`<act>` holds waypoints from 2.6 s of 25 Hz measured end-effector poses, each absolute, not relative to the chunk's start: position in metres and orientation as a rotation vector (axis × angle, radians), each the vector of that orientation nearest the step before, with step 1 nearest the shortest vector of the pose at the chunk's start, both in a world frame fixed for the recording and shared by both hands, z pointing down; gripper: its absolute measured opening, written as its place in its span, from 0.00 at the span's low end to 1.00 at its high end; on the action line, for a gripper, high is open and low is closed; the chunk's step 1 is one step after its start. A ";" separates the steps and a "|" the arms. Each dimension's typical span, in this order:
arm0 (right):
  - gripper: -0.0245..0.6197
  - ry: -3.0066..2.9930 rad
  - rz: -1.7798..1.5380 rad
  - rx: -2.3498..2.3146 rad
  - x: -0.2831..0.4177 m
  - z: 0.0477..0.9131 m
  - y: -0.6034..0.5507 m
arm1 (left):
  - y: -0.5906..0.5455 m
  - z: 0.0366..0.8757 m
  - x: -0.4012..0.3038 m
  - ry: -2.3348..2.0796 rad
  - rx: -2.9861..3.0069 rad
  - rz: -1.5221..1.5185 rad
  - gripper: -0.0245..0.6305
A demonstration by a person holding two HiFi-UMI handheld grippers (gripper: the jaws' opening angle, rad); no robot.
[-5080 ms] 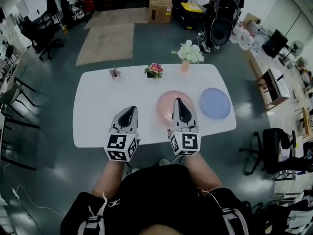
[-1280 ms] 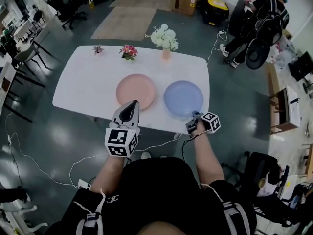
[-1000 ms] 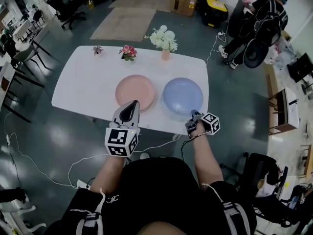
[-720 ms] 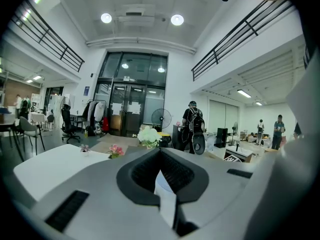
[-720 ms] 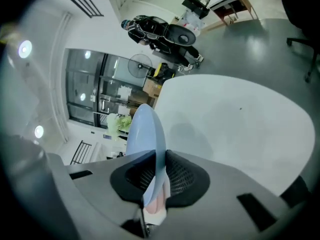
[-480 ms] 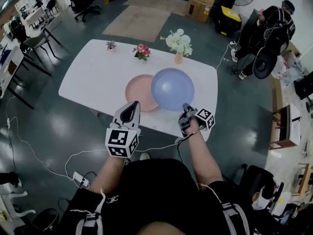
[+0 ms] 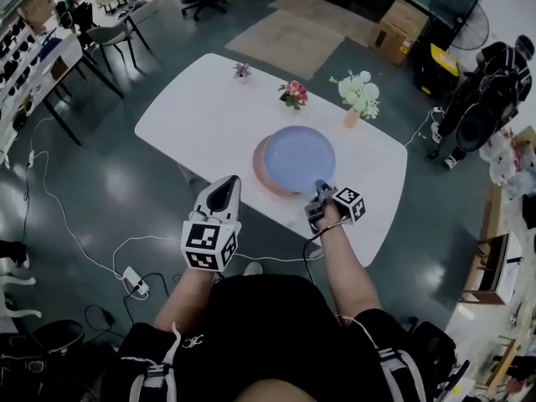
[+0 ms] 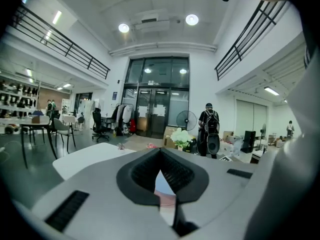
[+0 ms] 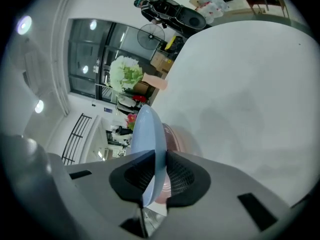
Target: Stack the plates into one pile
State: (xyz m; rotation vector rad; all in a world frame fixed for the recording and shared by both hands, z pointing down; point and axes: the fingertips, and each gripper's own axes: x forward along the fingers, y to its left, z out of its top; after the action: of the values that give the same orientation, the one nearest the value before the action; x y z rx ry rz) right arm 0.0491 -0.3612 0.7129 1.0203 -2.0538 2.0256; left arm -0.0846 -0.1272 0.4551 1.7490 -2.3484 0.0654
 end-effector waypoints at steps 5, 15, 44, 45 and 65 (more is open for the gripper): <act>0.16 -1.998 1.968 1.006 0.018 0.728 -0.349 | -0.106 0.456 -0.102 -2.396 1.678 0.061 0.06; 0.19 -2.131 1.433 1.073 0.016 0.735 -0.347 | -0.094 0.454 -0.111 -2.415 1.642 0.064 0.06; 0.06 -2.982 -0.077 1.338 0.155 0.395 -0.289 | -0.197 0.426 0.011 -2.161 2.066 0.036 0.06; 0.06 -2.986 -0.064 1.341 0.158 0.395 -0.288 | -0.199 0.426 0.014 -2.153 2.074 0.038 0.06; 0.06 -2.994 0.006 1.289 0.162 0.406 -0.287 | -0.206 0.426 0.030 -2.128 2.105 0.050 0.06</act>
State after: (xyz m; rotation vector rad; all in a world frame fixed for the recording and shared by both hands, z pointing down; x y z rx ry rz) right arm 0.1616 -0.2867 0.4059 1.2888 -2.9935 0.0059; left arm 0.0296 -0.2064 0.4261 2.1046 -2.1281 0.0500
